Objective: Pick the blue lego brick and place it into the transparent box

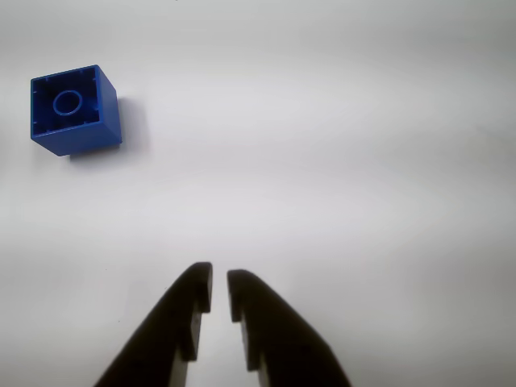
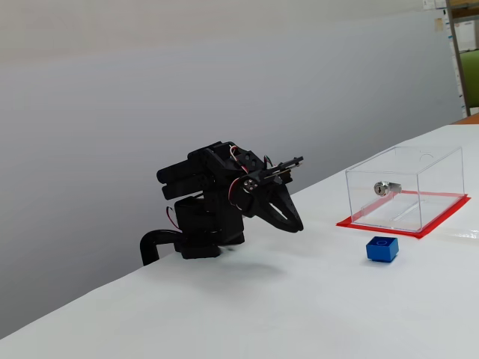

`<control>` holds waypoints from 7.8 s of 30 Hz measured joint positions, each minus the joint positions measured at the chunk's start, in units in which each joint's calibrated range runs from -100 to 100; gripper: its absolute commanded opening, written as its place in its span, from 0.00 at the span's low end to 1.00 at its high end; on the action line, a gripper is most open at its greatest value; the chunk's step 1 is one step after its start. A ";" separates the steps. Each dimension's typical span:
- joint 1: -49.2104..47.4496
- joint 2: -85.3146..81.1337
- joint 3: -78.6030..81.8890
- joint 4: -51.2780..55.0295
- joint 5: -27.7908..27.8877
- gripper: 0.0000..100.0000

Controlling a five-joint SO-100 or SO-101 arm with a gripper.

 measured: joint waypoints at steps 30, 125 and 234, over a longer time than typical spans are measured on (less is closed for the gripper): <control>-6.73 20.97 -32.92 0.26 0.00 0.03; -23.50 112.73 -92.41 0.43 1.03 0.30; -38.35 86.43 -100.18 -1.97 0.64 0.13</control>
